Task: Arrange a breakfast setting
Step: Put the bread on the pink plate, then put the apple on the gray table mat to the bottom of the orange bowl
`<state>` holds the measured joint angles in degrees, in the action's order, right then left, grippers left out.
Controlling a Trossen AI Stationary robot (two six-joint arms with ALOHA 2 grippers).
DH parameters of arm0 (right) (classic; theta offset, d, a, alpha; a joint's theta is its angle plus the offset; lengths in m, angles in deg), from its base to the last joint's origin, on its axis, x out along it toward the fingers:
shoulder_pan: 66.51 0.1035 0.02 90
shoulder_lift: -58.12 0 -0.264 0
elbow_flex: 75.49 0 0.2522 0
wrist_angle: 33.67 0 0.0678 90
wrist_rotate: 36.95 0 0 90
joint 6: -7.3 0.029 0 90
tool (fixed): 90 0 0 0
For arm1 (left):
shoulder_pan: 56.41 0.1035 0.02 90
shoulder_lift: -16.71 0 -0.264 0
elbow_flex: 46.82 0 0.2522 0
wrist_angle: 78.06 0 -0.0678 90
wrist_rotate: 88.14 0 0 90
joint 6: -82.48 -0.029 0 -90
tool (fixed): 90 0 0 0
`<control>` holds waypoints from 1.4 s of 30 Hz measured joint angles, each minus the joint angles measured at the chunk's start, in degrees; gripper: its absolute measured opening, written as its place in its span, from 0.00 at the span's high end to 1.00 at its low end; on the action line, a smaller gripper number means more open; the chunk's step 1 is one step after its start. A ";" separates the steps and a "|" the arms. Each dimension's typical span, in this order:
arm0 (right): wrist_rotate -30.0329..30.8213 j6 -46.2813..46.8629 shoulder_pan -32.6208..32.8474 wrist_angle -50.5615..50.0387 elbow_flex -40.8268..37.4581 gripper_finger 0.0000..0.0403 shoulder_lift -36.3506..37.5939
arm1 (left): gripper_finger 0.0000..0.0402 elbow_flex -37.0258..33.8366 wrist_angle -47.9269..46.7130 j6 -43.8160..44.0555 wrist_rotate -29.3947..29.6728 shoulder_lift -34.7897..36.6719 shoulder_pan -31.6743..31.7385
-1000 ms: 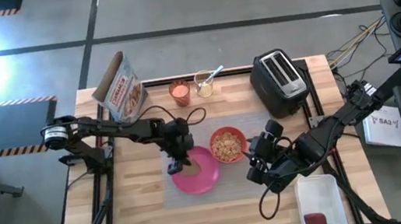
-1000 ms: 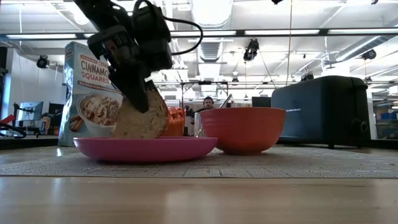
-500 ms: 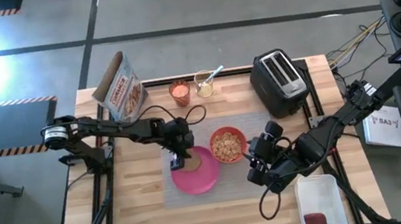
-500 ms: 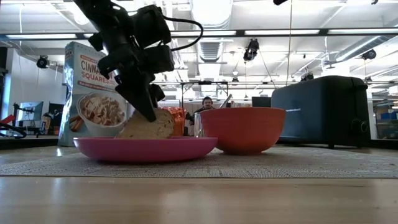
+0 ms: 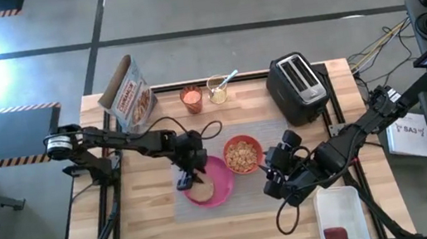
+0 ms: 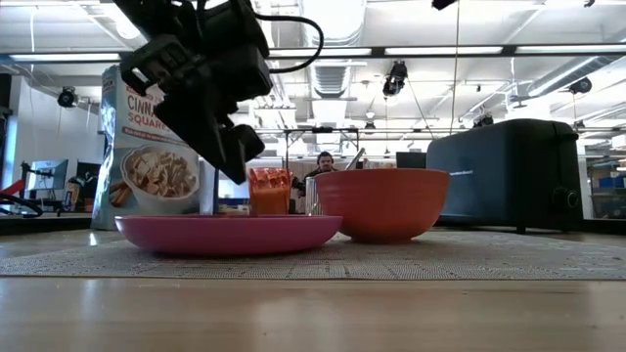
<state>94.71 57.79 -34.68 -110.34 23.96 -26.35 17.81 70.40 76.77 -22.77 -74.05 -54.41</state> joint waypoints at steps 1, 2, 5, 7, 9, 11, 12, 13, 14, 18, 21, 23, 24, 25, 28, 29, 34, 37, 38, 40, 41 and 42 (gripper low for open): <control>-0.14 0.06 0.00 -0.08 -0.01 0.55 0.00 | 0.56 0.00 0.11 -0.86 0.92 0.00 -0.05; -0.14 0.10 0.00 -0.16 -0.02 0.55 0.00 | 0.56 0.00 0.38 -1.78 2.42 0.00 -0.05; -0.79 0.55 0.00 -0.27 -0.02 0.55 0.00 | 0.56 0.00 2.41 -2.67 8.91 0.00 -0.09; -1.85 1.68 0.00 -0.76 -0.02 0.55 0.00 | 0.56 0.00 3.88 -2.91 12.76 0.00 -0.07; -4.33 4.20 0.00 -2.27 0.00 0.55 0.02 | 0.56 0.00 5.19 -3.72 14.25 0.00 -0.01; -9.71 9.27 0.00 -4.95 0.00 0.55 0.16 | 0.56 0.00 6.90 -4.09 14.19 0.00 -0.17; -12.82 12.40 0.00 -6.50 0.00 0.55 0.20 | 0.56 0.00 7.97 -4.14 14.14 0.00 -0.35; -16.45 16.11 0.00 -8.27 0.00 0.55 0.24 | 0.56 0.00 9.32 -4.22 14.13 0.00 -0.55; -20.23 19.97 0.00 -10.08 0.00 0.55 0.24 | 0.56 0.00 10.71 -4.47 14.11 0.00 -0.83; -33.43 32.58 1.07 -17.14 0.00 0.55 0.10 | 0.56 0.00 17.95 -7.00 13.49 0.08 -2.32; -42.76 38.21 2.77 -19.84 -0.18 0.55 0.04 | 0.56 0.00 24.98 -8.89 13.10 0.23 -3.49; -46.36 40.80 4.17 -19.89 -0.57 0.55 0.04 | 0.56 0.00 30.14 -9.07 12.65 0.28 -4.15; -46.62 42.00 5.02 -19.89 -0.71 0.55 0.04 | 0.56 0.00 32.58 -9.08 12.30 0.31 -4.40; -46.51 43.25 5.74 -19.81 -0.92 0.55 0.01 | 0.56 0.00 34.82 -9.05 11.93 0.33 -4.65; -46.22 47.63 7.77 -19.56 -1.94 0.55 -0.60 | 0.56 0.00 40.92 -8.94 11.59 0.33 -5.13; -46.38 48.80 8.54 -19.12 -2.38 0.55 -0.87 | 0.56 0.00 43.00 -8.94 11.61 0.33 -5.22; -52.79 54.04 12.15 -15.24 -4.33 0.53 -2.39 | 0.56 0.00 54.33 -7.82 11.58 0.35 -5.21; -55.12 58.16 14.21 -12.05 -5.38 0.50 -3.51 | 0.56 0.02 56.34 -7.79 11.58 0.44 -5.19; -55.96 59.58 14.91 -10.72 -5.65 0.49 -3.84 | 0.56 0.02 56.36 -7.87 11.57 0.44 -5.19; -57.99 62.45 16.01 -8.87 -6.04 0.47 -4.63 | 0.56 0.02 56.31 -8.25 11.57 0.44 -5.19; -59.08 63.51 16.35 -8.02 -6.05 0.46 -4.89 | 0.56 0.02 56.30 -8.60 11.57 0.44 -5.19; -60.05 64.45 16.82 -7.51 -6.05 0.44 -5.30 | 0.56 0.02 56.30 -8.96 11.57 0.44 -5.19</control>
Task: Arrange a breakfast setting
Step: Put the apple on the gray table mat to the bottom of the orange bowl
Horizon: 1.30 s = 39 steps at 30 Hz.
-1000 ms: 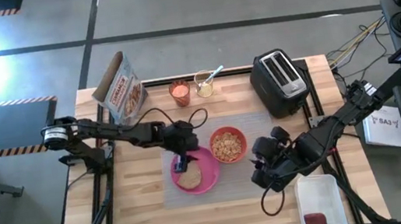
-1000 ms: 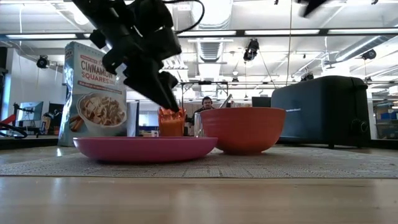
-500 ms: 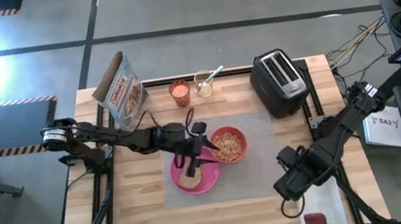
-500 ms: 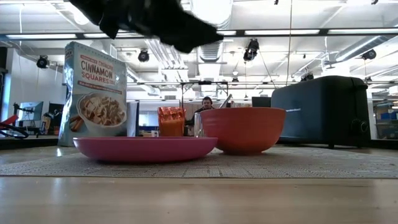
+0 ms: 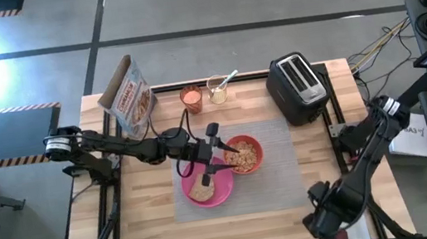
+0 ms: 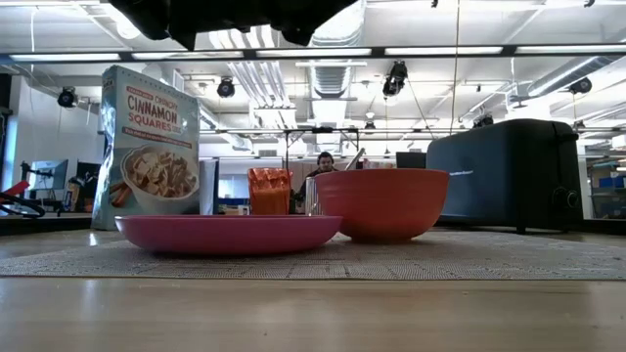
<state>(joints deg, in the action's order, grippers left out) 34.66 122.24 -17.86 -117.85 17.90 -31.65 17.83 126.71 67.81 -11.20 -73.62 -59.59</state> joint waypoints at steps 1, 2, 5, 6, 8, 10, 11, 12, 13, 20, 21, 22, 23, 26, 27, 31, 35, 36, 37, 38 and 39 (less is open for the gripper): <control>-0.58 1.03 0.45 0.26 0.00 0.43 -0.31 | 0.56 0.00 0.17 -0.64 0.00 0.00 0.00; -0.92 1.66 0.79 0.58 -0.01 0.42 -0.63 | 0.56 0.00 0.31 -1.42 0.00 0.00 0.00; -1.17 2.53 1.44 1.36 -0.07 0.40 -1.23 | 0.56 0.16 0.42 -4.27 0.00 0.09 0.00; -1.15 2.51 1.68 1.68 -0.24 0.39 -1.24 | 0.56 0.72 -0.10 -4.90 0.00 0.09 0.00; -1.14 2.72 1.74 2.44 -0.33 0.37 -1.54 | 0.56 2.09 -2.03 -5.20 0.01 0.14 0.00; -1.14 3.59 2.14 2.37 -0.50 0.36 -1.99 | 0.56 3.80 -5.71 -5.48 0.01 0.06 0.00; -1.17 3.69 2.24 2.42 -0.55 0.36 -2.17 | 0.56 4.56 -7.58 -5.61 0.01 -0.09 0.00; -1.19 3.71 2.24 2.78 -0.55 0.36 -2.37 | 0.56 5.26 -9.56 -5.62 0.02 -0.24 0.00; -1.23 3.69 2.36 3.21 -0.55 0.36 -2.57 | 0.56 5.94 -10.94 -5.64 0.01 -0.50 0.00; -1.25 3.52 3.42 6.31 -0.59 0.35 -5.10 | 0.56 7.30 -13.12 -5.64 0.02 -1.16 0.00; -1.46 3.50 3.56 6.72 -0.59 0.35 -5.38 | 0.56 7.28 -13.06 -5.64 0.02 -1.16 0.00; -1.62 3.48 3.93 6.78 -0.59 0.35 -5.76 | 0.56 7.27 -13.06 -5.64 0.02 -1.16 0.00; -2.01 3.49 4.23 6.74 -0.59 0.35 -6.09 | 0.56 7.26 -13.11 -5.64 0.02 -1.16 0.00; -4.20 3.46 4.81 6.61 -0.59 0.36 -6.88 | 0.56 7.26 -13.09 -5.64 0.02 -1.16 0.00; -4.44 3.43 5.11 6.54 -0.59 0.36 -7.05 | 0.56 7.26 -13.09 -5.64 0.02 -1.16 0.00; -4.59 3.54 5.37 6.89 -0.59 0.36 -7.77 | 0.56 7.26 -13.09 -5.64 0.02 -1.16 0.00; -4.59 3.44 5.41 7.45 -0.59 0.36 -8.56 | 0.56 7.23 -13.11 -5.64 0.04 -1.16 0.00; -4.57 3.07 5.47 7.67 -0.59 0.36 -8.78 | 0.56 7.23 -13.11 -5.64 0.03 -1.16 0.00; -4.57 2.89 5.49 7.92 -0.59 0.36 -8.95 | 0.56 7.23 -13.11 -5.66 0.04 -1.16 0.00; -4.59 2.81 5.51 8.07 -0.59 0.36 -9.17 | 0.56 7.23 -13.13 -5.75 0.04 -1.16 0.00; -4.59 2.74 5.52 8.01 -0.60 0.36 -9.44 | 0.56 7.22 -13.20 -5.80 0.04 -1.16 0.00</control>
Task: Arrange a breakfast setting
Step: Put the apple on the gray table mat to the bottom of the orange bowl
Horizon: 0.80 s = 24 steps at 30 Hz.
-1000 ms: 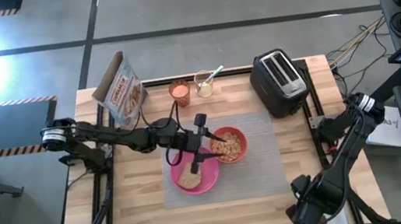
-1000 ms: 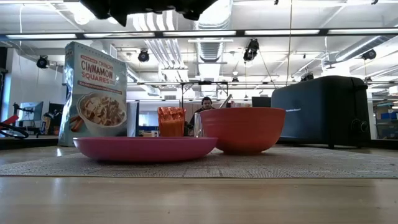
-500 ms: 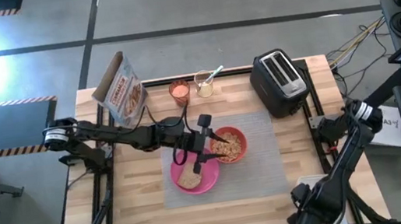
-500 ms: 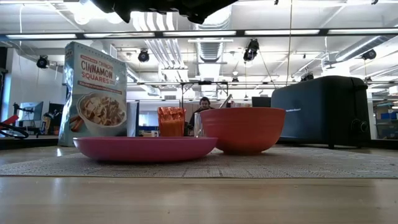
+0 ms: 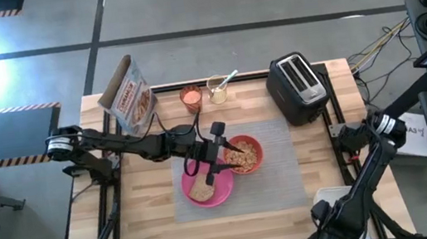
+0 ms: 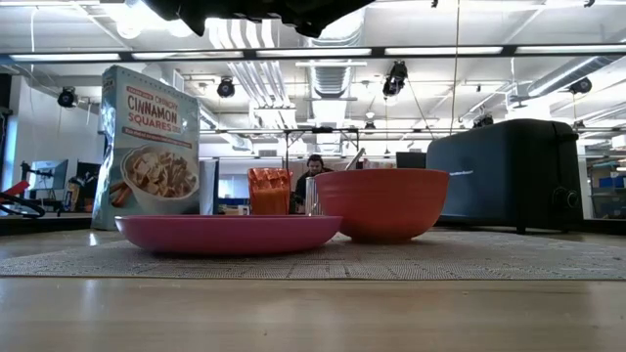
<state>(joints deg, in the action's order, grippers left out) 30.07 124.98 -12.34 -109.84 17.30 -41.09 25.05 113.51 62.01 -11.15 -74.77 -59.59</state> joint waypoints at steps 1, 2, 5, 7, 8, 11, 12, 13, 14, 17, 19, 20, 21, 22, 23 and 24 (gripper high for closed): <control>0.00 -0.28 0.00 -0.03 -0.05 0.36 -0.28 | 0.56 0.00 -0.02 -0.02 0.00 0.00 0.00; 0.01 -1.00 0.09 0.02 -0.06 0.36 -0.56 | 0.56 0.00 -0.03 -0.02 0.00 0.00 0.00; -0.02 -2.95 0.09 0.27 -0.08 0.36 -1.56 | 0.56 0.00 -0.05 -0.02 0.00 0.00 0.02; -0.20 -4.36 0.09 0.54 -0.08 0.36 -2.21 | 0.56 -0.03 -0.11 -0.02 0.00 0.00 0.00; -0.46 -4.83 0.09 0.67 -0.08 0.36 -2.57 | 0.56 -0.03 -0.13 -0.02 0.00 0.00 0.02; -2.13 -7.45 0.09 1.18 -0.08 0.36 -3.58 | 0.56 -0.03 -0.15 -0.02 0.00 0.00 0.02; -2.71 -8.24 0.09 1.21 -0.08 0.36 -3.97 | 0.56 -0.03 -0.19 -0.02 0.01 0.00 0.02; -3.10 -9.35 0.09 1.25 -0.08 0.36 -4.24 | 0.56 -0.03 -0.18 -0.02 0.02 0.00 0.02; -3.29 -10.28 0.09 1.26 -0.07 0.36 -4.61 | 0.56 -0.03 -0.26 -0.03 0.02 0.00 0.01; -3.48 -13.14 0.07 1.22 -0.05 0.36 -5.35 | 0.56 -0.05 -0.31 -0.02 0.02 0.00 0.02; -3.54 -14.57 0.07 1.22 -0.17 0.36 -5.49 | 0.56 -0.05 -0.31 -0.04 0.05 0.00 0.07; -3.45 -15.18 0.05 1.24 -0.39 0.36 -5.49 | 0.56 -0.05 -0.31 -0.04 0.04 0.00 0.07; -3.43 -15.52 0.04 1.25 -0.67 0.36 -5.49 | 0.56 -0.05 -0.31 -0.04 0.06 0.00 0.07; -3.43 -15.82 0.04 1.32 -0.96 0.36 -5.47 | 0.56 -0.05 -0.33 -0.04 0.07 0.00 0.07; -3.43 -16.38 0.04 1.46 -1.46 0.36 -5.27 | 0.56 -0.05 -0.35 -0.04 0.07 0.00 0.07; -3.39 -16.83 0.04 1.56 -1.91 0.36 -5.20 | 0.56 -0.05 -0.38 -0.04 0.07 0.00 0.07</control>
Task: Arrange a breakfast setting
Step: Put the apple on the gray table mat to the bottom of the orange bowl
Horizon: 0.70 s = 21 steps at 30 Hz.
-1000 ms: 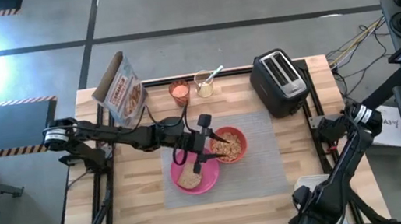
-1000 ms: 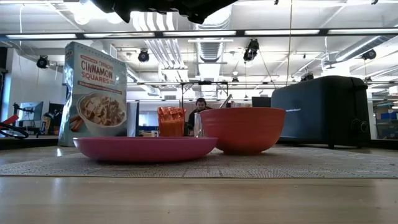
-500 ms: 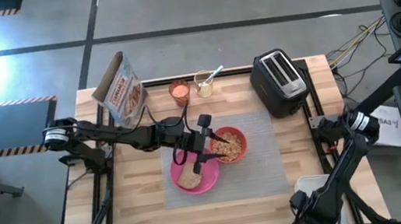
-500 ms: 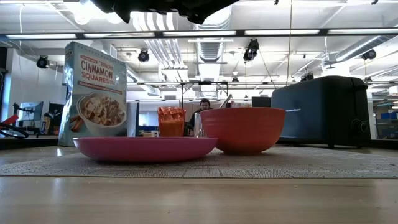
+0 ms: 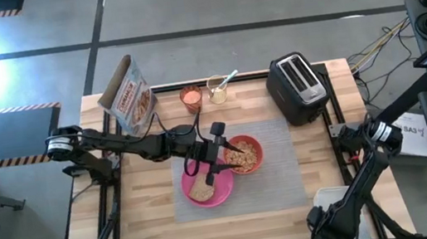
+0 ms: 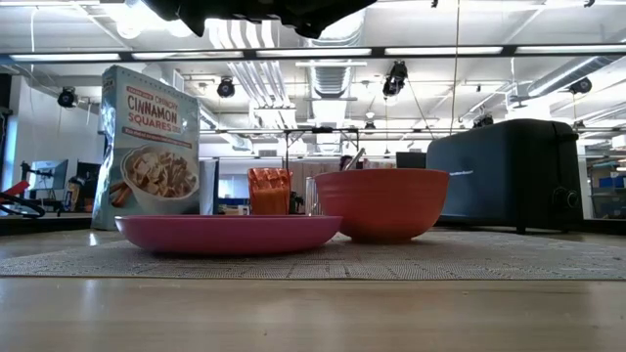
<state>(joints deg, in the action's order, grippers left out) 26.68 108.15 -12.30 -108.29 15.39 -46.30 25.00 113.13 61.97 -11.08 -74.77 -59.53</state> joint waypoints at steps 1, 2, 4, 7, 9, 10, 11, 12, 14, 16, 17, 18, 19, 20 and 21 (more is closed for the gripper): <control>0.00 -0.64 0.00 0.05 -0.43 0.36 0.01 | 0.56 0.00 0.00 0.00 0.02 0.00 0.00; -0.16 -1.38 0.00 0.05 -0.93 0.36 -0.01 | 0.56 0.00 -0.05 0.00 0.03 0.00 0.00; -0.34 -2.74 0.00 -0.05 -1.94 0.36 0.01 | 0.56 0.00 -0.09 0.01 0.04 0.00 0.00; -0.30 -3.65 0.02 -0.07 -3.06 0.36 -0.01 | 0.56 0.00 -0.12 0.00 0.04 0.02 0.00; -0.21 -3.77 0.02 -0.19 -3.41 0.36 -0.02 | 0.56 0.00 -0.13 0.00 0.06 0.01 0.00; -0.20 -3.78 0.02 -0.17 -3.48 0.36 -0.04 | 0.56 0.00 -0.13 0.00 0.06 0.02 0.00; -0.16 -3.89 0.02 -0.14 -3.53 0.36 -0.05 | 0.56 0.00 -0.13 0.02 0.06 0.00 0.00; -0.09 -4.08 0.02 -0.16 -3.56 0.36 -0.07 | 0.56 0.00 -0.13 0.00 0.07 0.02 0.00; 0.12 -4.06 0.02 -0.14 -3.61 0.36 -0.07 | 0.56 0.00 -0.13 0.00 0.08 0.02 0.00; 0.27 -4.07 0.02 -0.12 -3.63 0.36 -0.12 | 0.56 0.00 -0.13 0.00 0.10 0.02 0.00; 0.32 -4.14 0.02 -0.11 -3.64 0.37 -0.12 | 0.56 0.00 -0.13 0.00 0.12 0.02 0.00; 0.40 -4.27 0.02 -0.06 -3.70 0.39 -0.12 | 0.56 0.00 -0.13 0.00 0.12 0.02 0.00; 0.49 -4.44 0.02 0.05 -3.80 0.41 -0.12 | 0.56 0.00 -0.13 0.00 0.12 0.02 0.00; 0.65 -4.56 0.02 0.05 -3.98 0.43 -0.14 | 0.56 0.00 -0.13 0.00 0.14 0.02 0.00; 0.83 -4.77 0.02 -0.09 -4.19 0.46 -0.16 | 0.56 0.00 -0.13 0.00 0.15 0.02 0.00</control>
<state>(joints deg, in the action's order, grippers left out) 27.51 103.38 -12.28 -108.38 11.20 -46.45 25.00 113.00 61.97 -10.94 -74.75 -59.53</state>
